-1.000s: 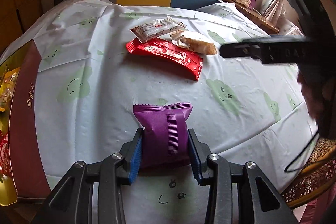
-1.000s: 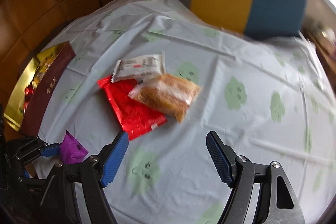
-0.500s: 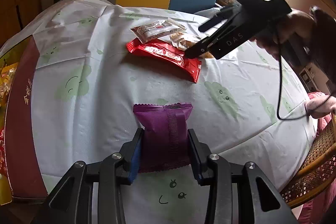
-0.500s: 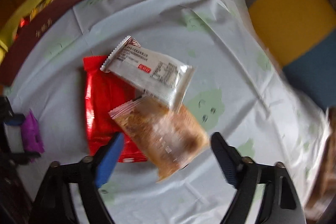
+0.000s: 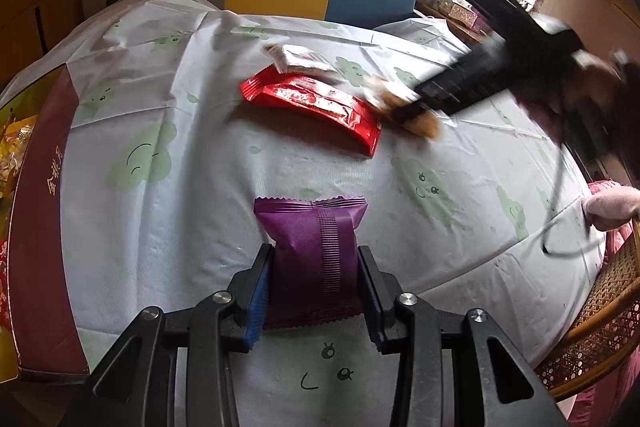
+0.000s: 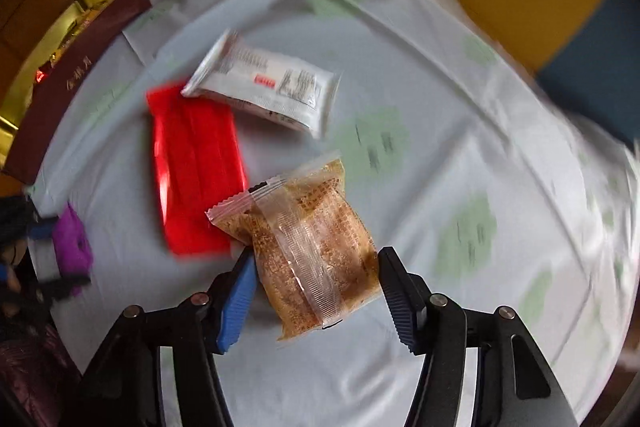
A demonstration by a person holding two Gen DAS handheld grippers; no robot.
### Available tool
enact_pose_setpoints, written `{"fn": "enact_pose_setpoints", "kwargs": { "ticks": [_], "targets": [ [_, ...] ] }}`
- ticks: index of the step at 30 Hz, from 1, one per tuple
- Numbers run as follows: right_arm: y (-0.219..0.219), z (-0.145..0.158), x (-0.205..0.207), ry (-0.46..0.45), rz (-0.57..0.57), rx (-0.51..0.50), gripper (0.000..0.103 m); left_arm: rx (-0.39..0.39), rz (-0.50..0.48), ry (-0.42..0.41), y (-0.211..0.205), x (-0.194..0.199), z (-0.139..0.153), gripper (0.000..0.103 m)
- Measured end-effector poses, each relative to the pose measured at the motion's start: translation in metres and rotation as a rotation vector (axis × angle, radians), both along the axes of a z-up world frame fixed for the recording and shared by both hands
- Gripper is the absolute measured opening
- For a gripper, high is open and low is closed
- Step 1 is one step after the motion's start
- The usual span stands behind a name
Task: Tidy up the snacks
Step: 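Lift the purple packet with the left tool while the right tool grasps the clear pastry bag, then carry the purple packet into the gold tray and open the left tool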
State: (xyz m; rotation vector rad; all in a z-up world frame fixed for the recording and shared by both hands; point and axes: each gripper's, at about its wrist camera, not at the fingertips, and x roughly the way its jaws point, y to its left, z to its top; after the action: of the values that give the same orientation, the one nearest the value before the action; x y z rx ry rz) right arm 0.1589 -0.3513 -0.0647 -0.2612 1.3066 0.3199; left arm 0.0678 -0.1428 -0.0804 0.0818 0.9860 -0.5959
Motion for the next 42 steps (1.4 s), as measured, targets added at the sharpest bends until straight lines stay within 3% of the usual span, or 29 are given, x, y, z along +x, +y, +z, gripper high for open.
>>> {"fn": "enact_pose_setpoints", "kwargs": {
  "ticks": [5, 13, 24, 30, 34, 37, 42],
  "targets": [
    [-0.005, -0.001, -0.056, -0.025, -0.108, 0.008, 0.062, 0.012, 0.006, -0.027, -0.002, -0.004, -0.001, 0.041],
    [0.004, -0.005, -0.092, -0.116, -0.155, 0.023, 0.064, 0.045, 0.016, -0.051, -0.006, -0.007, -0.001, 0.041],
    [0.025, -0.007, -0.107, -0.168, -0.089, -0.063, 0.065, 0.090, 0.026, -0.067, -0.007, -0.013, 0.004, 0.039],
    [0.025, -0.006, -0.114, -0.194, -0.063, -0.067, 0.065, 0.054, 0.037, -0.120, 0.015, -0.027, 0.031, 0.039],
    [0.028, -0.005, -0.118, -0.211, -0.048, -0.082, 0.065, 0.005, 0.118, -0.138, 0.050, -0.027, 0.058, 0.039],
    [0.030, -0.003, -0.121, -0.217, -0.039, -0.095, 0.065, -0.003, 0.232, -0.163, 0.088, -0.023, 0.076, 0.039],
    [0.033, -0.002, -0.123, -0.224, -0.022, -0.115, 0.065, 0.053, 0.454, -0.229, 0.153, -0.018, 0.096, 0.039]
  ]
}}
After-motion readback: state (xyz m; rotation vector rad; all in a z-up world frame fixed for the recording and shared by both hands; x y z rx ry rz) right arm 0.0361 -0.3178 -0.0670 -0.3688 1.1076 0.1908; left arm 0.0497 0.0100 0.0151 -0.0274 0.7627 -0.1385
